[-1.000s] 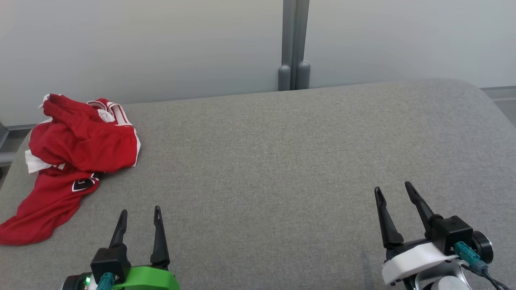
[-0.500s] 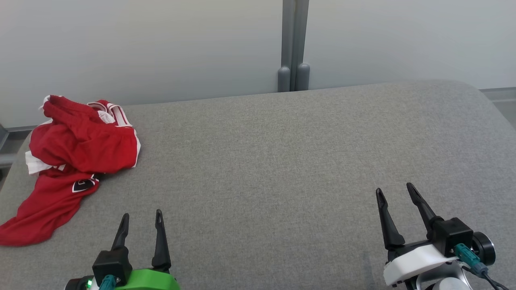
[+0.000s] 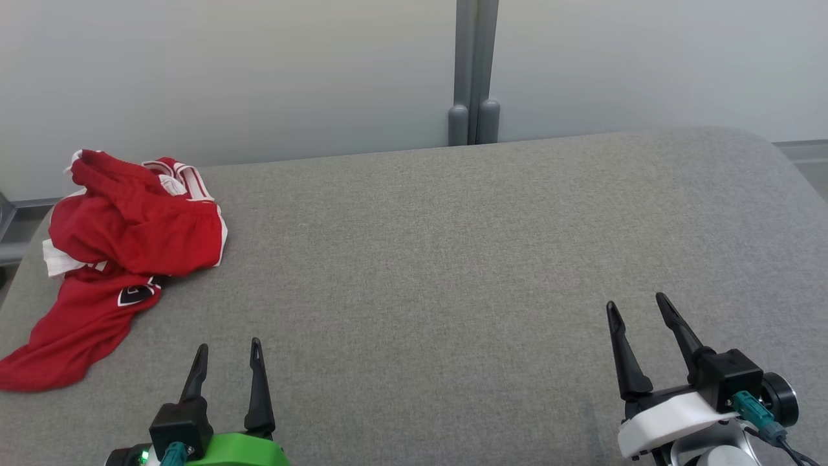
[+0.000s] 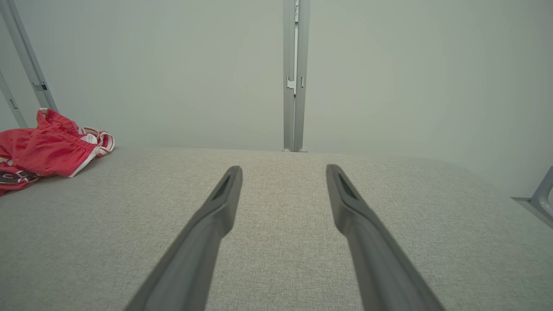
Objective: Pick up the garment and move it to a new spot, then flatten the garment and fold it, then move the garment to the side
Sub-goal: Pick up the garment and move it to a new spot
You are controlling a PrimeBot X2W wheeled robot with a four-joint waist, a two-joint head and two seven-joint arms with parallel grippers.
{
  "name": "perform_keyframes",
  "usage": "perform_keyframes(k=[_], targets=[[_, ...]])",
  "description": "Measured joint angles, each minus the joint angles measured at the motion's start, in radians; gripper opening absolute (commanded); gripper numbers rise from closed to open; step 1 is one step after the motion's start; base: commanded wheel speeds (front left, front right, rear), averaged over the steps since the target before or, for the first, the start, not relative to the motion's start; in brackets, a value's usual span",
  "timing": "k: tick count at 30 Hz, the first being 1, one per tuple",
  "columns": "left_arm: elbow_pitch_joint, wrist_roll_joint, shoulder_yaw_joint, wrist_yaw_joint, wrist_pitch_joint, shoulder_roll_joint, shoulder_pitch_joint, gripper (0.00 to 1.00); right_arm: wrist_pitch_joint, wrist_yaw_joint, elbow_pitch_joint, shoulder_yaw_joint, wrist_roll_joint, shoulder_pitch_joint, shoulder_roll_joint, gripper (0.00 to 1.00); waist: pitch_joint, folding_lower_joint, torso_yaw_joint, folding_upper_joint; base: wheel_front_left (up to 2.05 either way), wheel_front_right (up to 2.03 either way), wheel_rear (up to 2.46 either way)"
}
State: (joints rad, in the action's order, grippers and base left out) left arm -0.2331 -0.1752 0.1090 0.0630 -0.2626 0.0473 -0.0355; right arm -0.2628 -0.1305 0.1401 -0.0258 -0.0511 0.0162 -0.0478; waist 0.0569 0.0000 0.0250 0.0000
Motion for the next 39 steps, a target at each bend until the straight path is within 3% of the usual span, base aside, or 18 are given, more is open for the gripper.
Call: perform_keyframes(k=[10, 30, 39], targets=[[-0.007, -0.007, 0.004, 0.0, -0.001, 0.0, 0.01, 1.0, 0.0, 0.0, -0.01, 0.005, -0.004, 0.005, 0.0, 1.0, -0.002, 0.0, 0.064, 0.0, 0.0, 0.0, 0.0], [0.031, -0.009, -0.047, 0.0, -0.002, 0.002, 0.026, 1.0, 0.0, 0.0, -0.019, -0.022, -0.017, -0.029, 0.001, 1.0, -0.026, 0.0, 0.418, 0.0, 0.0, 0.0, 0.0], [0.045, -0.017, -0.053, 0.005, -0.001, 0.002, 0.021, 1.0, 0.0, 0.0, -0.006, -0.022, -0.014, -0.044, 0.001, 1.0, -0.056, 0.0, 0.476, 0.0, 0.0, 0.0, 0.0]])
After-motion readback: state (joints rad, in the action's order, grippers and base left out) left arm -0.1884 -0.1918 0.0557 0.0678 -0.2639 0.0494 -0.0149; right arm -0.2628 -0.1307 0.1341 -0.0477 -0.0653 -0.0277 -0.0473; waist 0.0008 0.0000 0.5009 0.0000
